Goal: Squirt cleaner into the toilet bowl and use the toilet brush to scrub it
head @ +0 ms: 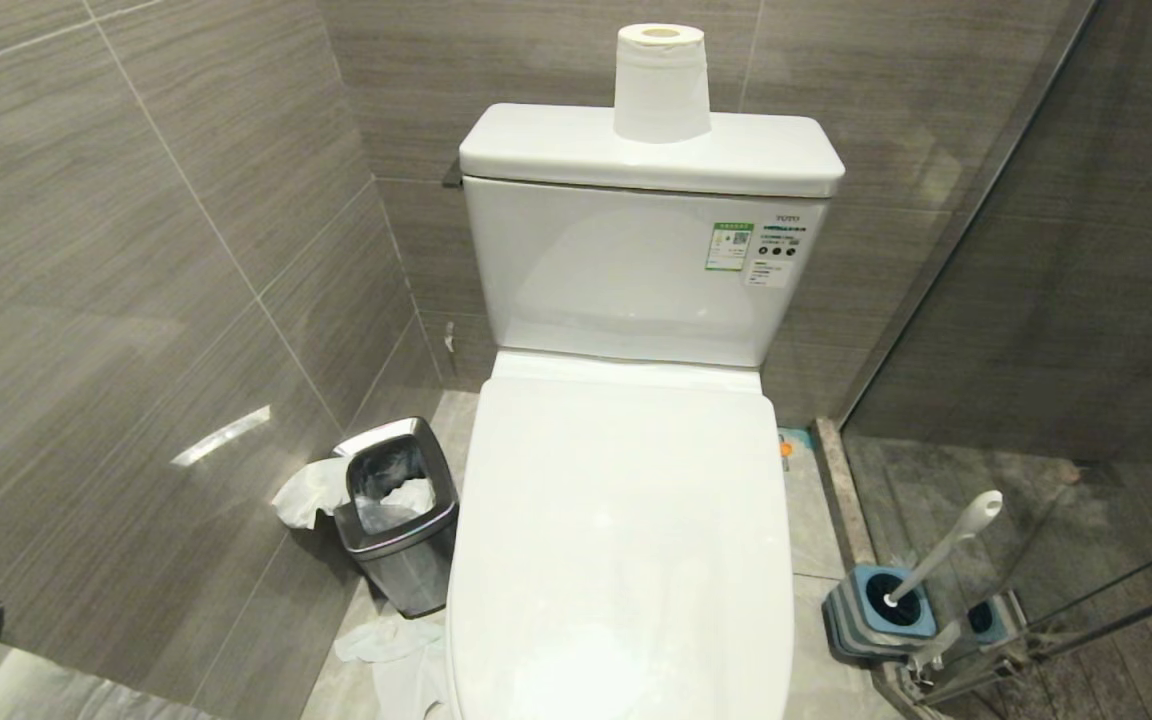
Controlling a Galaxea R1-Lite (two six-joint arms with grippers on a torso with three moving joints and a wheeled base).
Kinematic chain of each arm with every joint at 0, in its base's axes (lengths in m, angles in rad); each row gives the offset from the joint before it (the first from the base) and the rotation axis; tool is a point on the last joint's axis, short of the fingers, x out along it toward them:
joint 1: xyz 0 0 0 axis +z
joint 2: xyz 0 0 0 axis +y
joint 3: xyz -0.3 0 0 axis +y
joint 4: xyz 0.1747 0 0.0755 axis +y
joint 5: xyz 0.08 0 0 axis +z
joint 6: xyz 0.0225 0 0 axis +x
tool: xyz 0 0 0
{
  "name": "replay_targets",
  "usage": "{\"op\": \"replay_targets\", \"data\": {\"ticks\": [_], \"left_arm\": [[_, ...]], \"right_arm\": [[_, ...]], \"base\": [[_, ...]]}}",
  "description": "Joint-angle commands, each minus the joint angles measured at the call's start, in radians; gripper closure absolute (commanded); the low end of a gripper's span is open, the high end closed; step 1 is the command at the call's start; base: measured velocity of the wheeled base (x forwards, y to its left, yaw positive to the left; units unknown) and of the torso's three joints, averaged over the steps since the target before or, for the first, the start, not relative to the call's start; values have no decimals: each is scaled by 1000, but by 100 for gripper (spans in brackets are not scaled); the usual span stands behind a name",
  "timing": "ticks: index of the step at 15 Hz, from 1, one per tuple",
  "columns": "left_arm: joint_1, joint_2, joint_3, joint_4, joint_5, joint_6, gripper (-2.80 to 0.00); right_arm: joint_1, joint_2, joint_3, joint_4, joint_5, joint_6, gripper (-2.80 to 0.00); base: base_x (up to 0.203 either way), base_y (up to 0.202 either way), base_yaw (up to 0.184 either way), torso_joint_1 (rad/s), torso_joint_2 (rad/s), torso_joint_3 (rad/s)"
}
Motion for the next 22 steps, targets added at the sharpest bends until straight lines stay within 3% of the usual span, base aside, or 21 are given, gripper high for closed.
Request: {"op": "replay_targets", "data": {"ticks": [1, 6, 13, 19, 22], "left_arm": [[32, -97, 61, 5, 1, 9, 0], [72, -253, 266, -37, 1, 16, 0], [65, -428, 536, -122, 33, 26, 0], [62, -489, 870, -416, 87, 7, 0], [62, -490, 1100, -666, 100, 7, 0]], "right_arm": [[-1, 1, 0, 0, 0, 0, 0], [0, 1, 0, 0, 0, 0, 0], [1, 1, 0, 0, 0, 0, 0], [0, 1, 0, 0, 0, 0, 0], [-1, 1, 0, 0, 0, 0, 0]], "base": [[0, 0, 0, 0, 0, 0], [0, 0, 0, 0, 0, 0], [0, 0, 0, 0, 0, 0], [0, 0, 0, 0, 0, 0], [0, 0, 0, 0, 0, 0]]}}
